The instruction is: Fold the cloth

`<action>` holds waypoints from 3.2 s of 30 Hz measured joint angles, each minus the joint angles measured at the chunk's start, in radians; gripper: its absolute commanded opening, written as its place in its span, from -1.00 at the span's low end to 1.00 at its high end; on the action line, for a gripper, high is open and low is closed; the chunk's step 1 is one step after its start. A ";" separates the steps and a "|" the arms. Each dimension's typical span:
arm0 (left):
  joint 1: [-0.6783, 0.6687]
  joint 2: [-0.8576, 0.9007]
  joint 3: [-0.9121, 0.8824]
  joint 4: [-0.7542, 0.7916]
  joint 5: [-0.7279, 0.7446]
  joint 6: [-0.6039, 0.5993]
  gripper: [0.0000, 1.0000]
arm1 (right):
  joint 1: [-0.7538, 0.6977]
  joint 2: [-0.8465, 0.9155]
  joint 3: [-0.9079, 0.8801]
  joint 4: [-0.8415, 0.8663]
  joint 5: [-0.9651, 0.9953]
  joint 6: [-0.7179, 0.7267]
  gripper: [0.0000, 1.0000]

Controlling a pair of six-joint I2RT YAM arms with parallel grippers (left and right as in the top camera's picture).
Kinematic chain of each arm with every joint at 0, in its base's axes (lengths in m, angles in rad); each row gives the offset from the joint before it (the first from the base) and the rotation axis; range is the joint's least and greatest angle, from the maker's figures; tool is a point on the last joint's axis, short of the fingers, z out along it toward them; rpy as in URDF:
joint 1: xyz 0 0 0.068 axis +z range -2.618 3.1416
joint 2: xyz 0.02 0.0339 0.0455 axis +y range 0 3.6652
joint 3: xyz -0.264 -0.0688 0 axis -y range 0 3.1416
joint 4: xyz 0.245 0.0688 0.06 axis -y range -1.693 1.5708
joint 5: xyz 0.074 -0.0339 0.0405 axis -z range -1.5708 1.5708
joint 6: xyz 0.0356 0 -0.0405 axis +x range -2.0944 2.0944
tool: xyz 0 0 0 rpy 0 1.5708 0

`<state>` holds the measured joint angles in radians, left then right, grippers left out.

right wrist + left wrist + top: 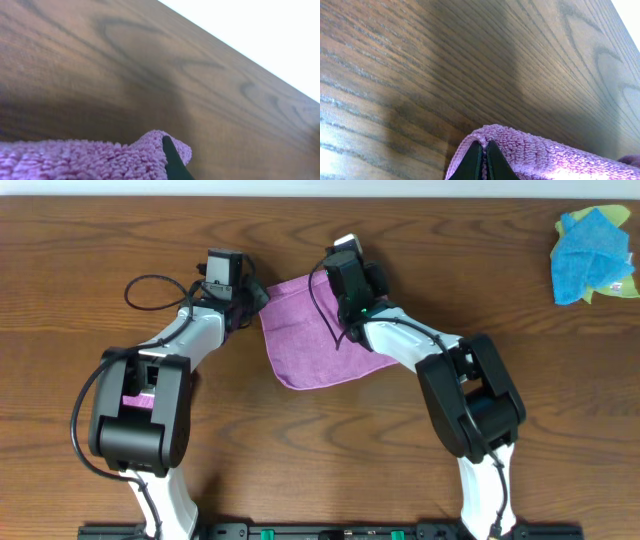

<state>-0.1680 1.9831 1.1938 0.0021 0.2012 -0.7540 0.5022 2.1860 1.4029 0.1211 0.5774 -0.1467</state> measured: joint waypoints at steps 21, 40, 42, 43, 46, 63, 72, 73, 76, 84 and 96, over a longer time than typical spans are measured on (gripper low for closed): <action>-0.003 0.000 0.000 0.107 -0.102 0.078 0.95 | -0.027 0.018 -0.003 0.356 0.016 -0.109 0.99; 0.006 -0.010 0.061 0.050 -0.106 0.127 0.90 | 0.003 0.018 -0.003 0.218 0.201 -0.132 0.99; 0.006 -0.010 0.061 0.050 -0.105 0.128 0.91 | 0.003 0.018 -0.003 0.205 0.223 -0.133 0.99; 0.006 -0.010 0.061 0.050 -0.105 0.128 0.91 | 0.003 0.018 -0.003 0.206 0.236 -0.134 0.98; 0.006 -0.013 0.061 0.049 -0.105 0.130 0.91 | 0.003 0.018 -0.003 0.212 0.266 -0.134 0.98; 0.007 -0.190 0.062 -0.196 -0.104 0.157 0.91 | 0.122 -0.094 -0.006 -0.114 0.461 -0.055 0.99; 0.011 -0.439 0.066 -0.528 -0.016 0.103 0.91 | 0.089 -0.491 -0.002 -0.850 0.195 0.455 0.99; 0.013 -0.451 0.066 -0.557 0.005 0.089 0.91 | 0.075 -0.512 -0.001 -0.896 0.161 0.500 0.99; 0.014 -0.463 0.066 -0.613 0.074 0.043 0.91 | 0.025 -0.538 0.000 -1.012 0.056 0.622 0.99; 0.014 -0.462 0.037 -0.681 0.238 -0.082 0.95 | -0.120 -0.528 0.000 -1.073 -0.229 0.767 0.99; 0.055 -0.703 -0.401 -0.353 0.340 -0.241 0.91 | -0.333 -0.528 -0.196 -0.814 -0.635 0.670 0.99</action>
<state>-0.1127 1.2800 0.7933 -0.3508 0.5411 -0.9955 0.1688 1.6581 1.2064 -0.6930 -0.0574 0.5236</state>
